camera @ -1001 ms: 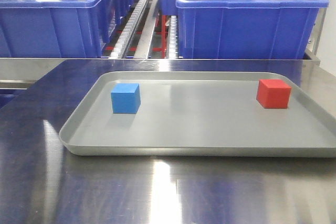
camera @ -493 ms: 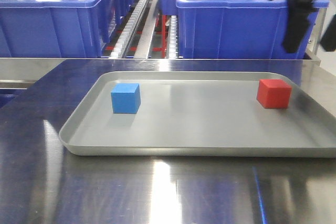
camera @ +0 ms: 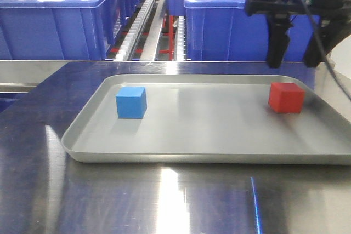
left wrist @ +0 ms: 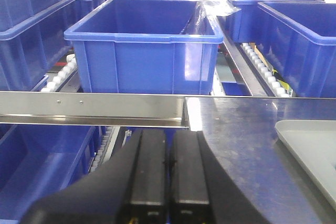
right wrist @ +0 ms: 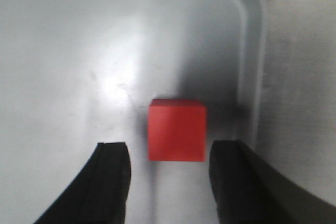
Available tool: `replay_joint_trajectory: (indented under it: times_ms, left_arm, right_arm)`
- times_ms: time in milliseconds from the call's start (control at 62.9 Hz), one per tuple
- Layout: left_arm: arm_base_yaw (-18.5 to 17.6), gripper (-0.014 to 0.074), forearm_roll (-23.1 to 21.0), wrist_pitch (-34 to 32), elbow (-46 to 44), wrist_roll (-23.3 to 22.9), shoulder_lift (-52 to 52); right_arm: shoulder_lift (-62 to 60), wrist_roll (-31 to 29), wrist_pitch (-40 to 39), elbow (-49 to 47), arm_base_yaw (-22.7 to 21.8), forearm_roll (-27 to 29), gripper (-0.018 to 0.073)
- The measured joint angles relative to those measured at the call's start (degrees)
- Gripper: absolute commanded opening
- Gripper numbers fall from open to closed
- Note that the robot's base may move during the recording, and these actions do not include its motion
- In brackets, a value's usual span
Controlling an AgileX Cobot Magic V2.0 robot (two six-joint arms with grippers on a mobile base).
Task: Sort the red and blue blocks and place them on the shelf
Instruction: 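Lower the open right gripper over the red cube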
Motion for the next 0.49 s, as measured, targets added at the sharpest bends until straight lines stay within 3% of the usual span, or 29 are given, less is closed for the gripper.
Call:
replay_joint_trajectory:
  times_ms: [238, 493]
  left_arm:
    - [0.00, 0.0137, 0.00, 0.00, 0.00, 0.00, 0.00]
    - [0.00, 0.0137, 0.00, 0.00, 0.00, 0.00, 0.00]
  right_arm:
    - [1.75, 0.00, 0.00, -0.08, -0.01, 0.09, 0.0456]
    - [1.87, 0.00, 0.11, -0.08, -0.01, 0.14, 0.0589]
